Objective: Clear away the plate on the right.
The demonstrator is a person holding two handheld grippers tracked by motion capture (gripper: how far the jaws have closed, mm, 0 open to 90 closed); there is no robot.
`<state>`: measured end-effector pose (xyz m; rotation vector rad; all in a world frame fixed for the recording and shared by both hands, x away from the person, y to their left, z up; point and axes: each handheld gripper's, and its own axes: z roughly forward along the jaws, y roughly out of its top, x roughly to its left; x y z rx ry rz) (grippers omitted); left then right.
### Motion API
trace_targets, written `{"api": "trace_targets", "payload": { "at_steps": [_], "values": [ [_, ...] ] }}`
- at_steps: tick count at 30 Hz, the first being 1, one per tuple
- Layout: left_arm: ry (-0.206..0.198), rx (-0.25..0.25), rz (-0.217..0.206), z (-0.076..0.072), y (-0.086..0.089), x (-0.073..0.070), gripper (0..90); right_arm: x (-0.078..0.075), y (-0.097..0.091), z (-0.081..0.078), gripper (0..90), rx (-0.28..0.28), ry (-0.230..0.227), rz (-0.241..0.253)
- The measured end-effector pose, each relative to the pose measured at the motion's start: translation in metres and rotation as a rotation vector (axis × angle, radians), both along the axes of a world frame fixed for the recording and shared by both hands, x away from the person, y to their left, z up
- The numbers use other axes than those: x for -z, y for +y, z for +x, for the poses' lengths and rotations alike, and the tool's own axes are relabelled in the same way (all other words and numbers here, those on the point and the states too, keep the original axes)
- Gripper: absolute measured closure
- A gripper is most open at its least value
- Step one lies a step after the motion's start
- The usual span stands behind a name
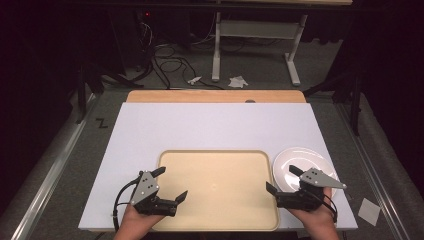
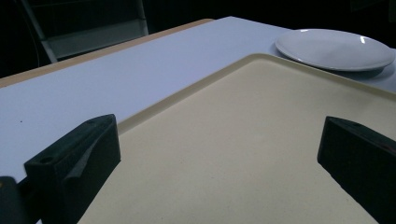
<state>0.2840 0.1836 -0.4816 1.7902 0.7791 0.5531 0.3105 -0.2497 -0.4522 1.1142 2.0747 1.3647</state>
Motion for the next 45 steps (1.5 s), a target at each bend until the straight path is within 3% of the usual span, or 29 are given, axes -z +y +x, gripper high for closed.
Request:
{"api": "trace_targets", "payload": {
  "at_steps": [8, 38, 45],
  "values": [
    [-0.014, 0.004, -0.008, -0.001, -0.002, -0.001, 0.2, -0.003, -0.012, 0.001, 0.1, 0.025, -0.008, 0.046],
    [-0.006, 0.02, 0.004, -0.001, -0.003, 0.001, 0.2, -0.001, -0.019, 0.003, 0.4, 0.005, -0.001, 0.056],
    [-0.008, 0.018, 0.006, -0.002, -0.003, 0.0, 0.2, -0.003, -0.025, 0.004, 0.5, 0.025, -0.005, 0.066]
  ]
}}
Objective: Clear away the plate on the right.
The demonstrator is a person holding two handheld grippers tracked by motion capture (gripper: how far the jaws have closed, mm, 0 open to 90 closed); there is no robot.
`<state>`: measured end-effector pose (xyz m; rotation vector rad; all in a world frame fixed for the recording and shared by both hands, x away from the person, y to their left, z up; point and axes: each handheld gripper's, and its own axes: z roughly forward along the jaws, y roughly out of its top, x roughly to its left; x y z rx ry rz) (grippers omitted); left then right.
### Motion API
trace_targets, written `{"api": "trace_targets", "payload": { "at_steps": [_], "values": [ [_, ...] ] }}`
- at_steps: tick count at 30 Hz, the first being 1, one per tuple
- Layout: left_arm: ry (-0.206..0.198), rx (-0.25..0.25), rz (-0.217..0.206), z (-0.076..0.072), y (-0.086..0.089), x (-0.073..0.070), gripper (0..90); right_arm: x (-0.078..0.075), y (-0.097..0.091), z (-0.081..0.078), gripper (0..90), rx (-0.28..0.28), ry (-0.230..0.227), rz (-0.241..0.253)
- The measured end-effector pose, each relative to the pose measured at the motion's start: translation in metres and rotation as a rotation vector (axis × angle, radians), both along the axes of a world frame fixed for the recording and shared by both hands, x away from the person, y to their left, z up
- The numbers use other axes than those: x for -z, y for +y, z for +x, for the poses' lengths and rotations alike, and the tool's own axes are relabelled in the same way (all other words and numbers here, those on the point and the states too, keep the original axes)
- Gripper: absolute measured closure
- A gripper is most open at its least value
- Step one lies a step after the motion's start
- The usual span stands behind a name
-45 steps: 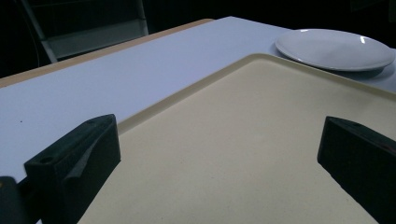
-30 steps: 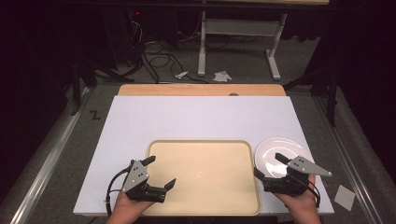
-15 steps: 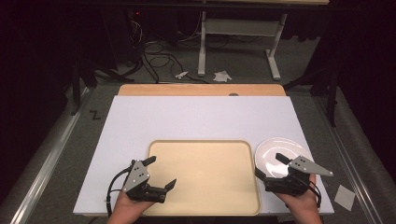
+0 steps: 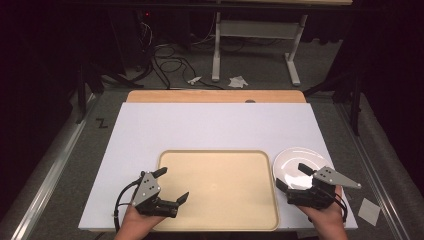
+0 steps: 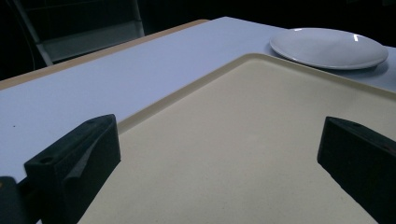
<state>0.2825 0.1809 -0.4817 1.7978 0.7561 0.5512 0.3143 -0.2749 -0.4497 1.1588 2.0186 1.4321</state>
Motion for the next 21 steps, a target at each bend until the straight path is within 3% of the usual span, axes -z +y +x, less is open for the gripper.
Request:
{"api": "trace_targets", "payload": {
  "at_steps": [11, 21],
  "values": [
    [-0.005, 0.001, 0.0, 0.0, 0.001, 0.0, 0.6, -0.004, -0.009, 0.001, 1.4, 0.017, -0.017, -0.014],
    [-0.006, -0.015, -0.001, 0.002, 0.003, -0.001, 1.5, -0.001, -0.02, 0.003, 1.2, 0.057, 0.027, 0.002]
  ]
}}
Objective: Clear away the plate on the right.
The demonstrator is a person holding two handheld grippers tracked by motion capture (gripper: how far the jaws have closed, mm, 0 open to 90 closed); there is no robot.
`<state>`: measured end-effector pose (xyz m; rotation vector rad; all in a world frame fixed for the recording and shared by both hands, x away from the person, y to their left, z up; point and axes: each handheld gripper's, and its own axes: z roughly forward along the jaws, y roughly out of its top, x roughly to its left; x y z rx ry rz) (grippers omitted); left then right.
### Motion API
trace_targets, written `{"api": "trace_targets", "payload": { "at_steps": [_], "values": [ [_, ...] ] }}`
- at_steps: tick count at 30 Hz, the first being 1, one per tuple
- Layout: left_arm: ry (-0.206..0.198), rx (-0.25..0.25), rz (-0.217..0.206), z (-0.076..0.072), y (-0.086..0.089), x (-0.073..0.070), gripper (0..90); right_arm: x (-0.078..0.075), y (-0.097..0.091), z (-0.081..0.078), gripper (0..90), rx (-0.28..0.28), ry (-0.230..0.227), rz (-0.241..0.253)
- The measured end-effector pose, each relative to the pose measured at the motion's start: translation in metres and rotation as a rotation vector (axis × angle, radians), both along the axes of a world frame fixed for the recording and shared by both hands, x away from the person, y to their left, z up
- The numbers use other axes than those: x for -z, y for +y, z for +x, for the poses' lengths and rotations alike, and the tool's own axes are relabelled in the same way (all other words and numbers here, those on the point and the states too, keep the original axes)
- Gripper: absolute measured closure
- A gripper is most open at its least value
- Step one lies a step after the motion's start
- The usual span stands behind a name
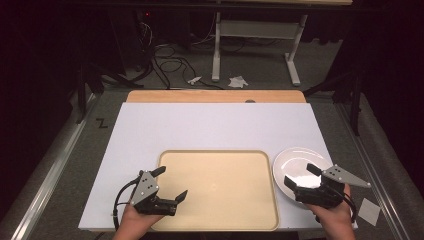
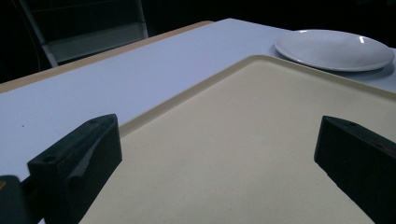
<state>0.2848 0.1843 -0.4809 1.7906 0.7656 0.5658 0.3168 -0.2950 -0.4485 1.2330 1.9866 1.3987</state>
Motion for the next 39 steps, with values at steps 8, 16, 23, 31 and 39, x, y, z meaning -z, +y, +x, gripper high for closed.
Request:
{"api": "trace_targets", "payload": {
  "at_steps": [8, 16, 23, 31, 39],
  "values": [
    [-0.006, 0.0, -0.011, 0.005, -0.001, -0.002, 1.5, 0.002, -0.011, -0.005, 0.9, 0.049, 0.042, 0.034],
    [-0.018, 0.012, -0.014, 0.01, -0.006, -0.005, 1.5, 0.006, -0.03, -0.015, 0.8, 0.13, 0.1, 0.082],
    [-0.026, 0.016, -0.027, 0.014, -0.007, -0.006, 1.5, 0.009, -0.045, -0.022, 0.9, 0.2, 0.163, 0.156],
    [-0.037, 0.017, -0.036, 0.013, -0.004, -0.008, 1.5, 0.016, -0.06, -0.034, 1.6, 0.283, 0.235, 0.231],
    [-0.041, 0.029, -0.035, 0.011, -0.006, -0.009, 1.6, 0.023, -0.073, -0.04, 3.9, 0.393, 0.31, 0.311]
  ]
}}
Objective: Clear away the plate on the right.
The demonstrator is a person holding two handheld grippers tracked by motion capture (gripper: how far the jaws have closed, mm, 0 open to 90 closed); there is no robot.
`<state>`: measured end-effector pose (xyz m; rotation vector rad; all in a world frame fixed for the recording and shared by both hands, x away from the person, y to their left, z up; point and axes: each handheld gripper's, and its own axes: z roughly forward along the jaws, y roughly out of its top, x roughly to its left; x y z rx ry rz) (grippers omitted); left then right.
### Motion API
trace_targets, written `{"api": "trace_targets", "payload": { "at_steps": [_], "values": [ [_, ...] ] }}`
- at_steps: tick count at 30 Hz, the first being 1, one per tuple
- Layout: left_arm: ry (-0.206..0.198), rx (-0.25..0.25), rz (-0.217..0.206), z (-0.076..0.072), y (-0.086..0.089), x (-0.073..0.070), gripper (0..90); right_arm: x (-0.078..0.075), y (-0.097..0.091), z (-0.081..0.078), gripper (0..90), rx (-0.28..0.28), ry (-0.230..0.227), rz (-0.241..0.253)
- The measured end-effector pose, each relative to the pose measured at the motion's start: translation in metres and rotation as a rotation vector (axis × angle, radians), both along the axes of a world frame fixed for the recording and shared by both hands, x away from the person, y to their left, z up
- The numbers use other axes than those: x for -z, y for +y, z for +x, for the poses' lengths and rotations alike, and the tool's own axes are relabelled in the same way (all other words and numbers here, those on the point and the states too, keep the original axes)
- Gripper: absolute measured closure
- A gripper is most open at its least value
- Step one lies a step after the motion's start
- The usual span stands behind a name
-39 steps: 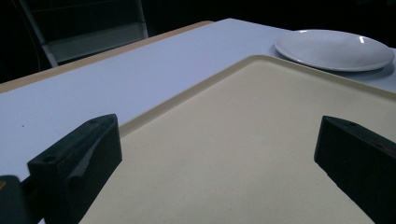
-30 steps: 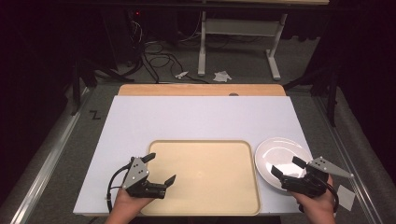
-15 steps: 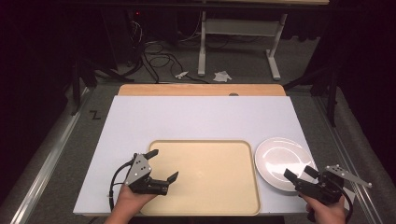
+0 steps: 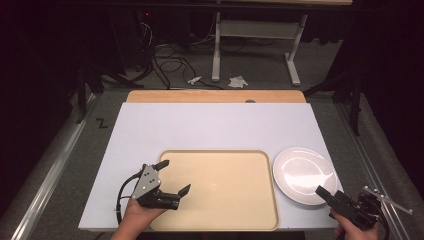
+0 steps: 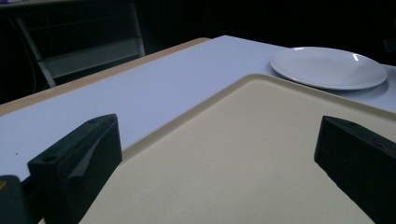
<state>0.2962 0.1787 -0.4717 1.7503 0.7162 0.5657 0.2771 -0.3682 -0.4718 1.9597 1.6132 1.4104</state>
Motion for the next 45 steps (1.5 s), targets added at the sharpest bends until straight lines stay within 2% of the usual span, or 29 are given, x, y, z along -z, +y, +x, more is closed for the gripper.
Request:
{"api": "trace_targets", "payload": {
  "at_steps": [5, 13, 14, 17, 21, 30, 36, 39, 43, 44, 45],
  "values": [
    [0.001, 0.004, 0.001, 0.0, 0.0, 0.0, 1.6, 0.01, -0.011, 0.001, 6.0, 0.037, 0.065, 0.085],
    [0.0, 0.015, 0.004, 0.0, -0.002, 0.001, 1.6, 0.017, -0.015, 0.004, 9.8, 0.055, 0.123, 0.094],
    [0.001, 0.016, 0.006, 0.0, -0.002, 0.001, 1.6, 0.02, -0.016, 0.005, 11.0, 0.066, 0.144, 0.113],
    [0.001, 0.017, 0.006, 0.0, -0.002, 0.001, 1.5, 0.023, -0.018, 0.005, 11.8, 0.068, 0.159, 0.135],
    [0.002, 0.023, 0.011, 0.0, -0.003, 0.002, 1.6, 0.027, -0.021, 0.006, 13.4, 0.076, 0.188, 0.191],
    [0.001, 0.024, 0.02, 0.0, -0.004, 0.002, 1.6, 0.03, -0.021, 0.01, 15.8, 0.07, 0.201, 0.225],
    [-0.003, 0.018, 0.024, 0.0, -0.004, 0.002, 1.6, 0.032, -0.024, 0.014, 16.3, 0.073, 0.2, 0.296],
    [-0.003, 0.014, 0.02, -0.001, -0.003, 0.002, 1.6, 0.033, -0.024, 0.016, 16.3, 0.071, 0.2, 0.314],
    [-0.003, 0.008, 0.016, -0.001, -0.001, 0.001, 1.6, 0.034, -0.026, 0.017, 17.5, 0.065, 0.2, 0.316],
    [-0.003, 0.008, 0.014, -0.002, -0.001, 0.001, 1.5, 0.035, -0.026, 0.017, 19.3, 0.065, 0.199, 0.314],
    [-0.005, 0.01, 0.015, -0.002, -0.001, 0.001, 1.6, 0.035, -0.027, 0.016, 25.2, 0.069, 0.204, 0.296]
  ]
}}
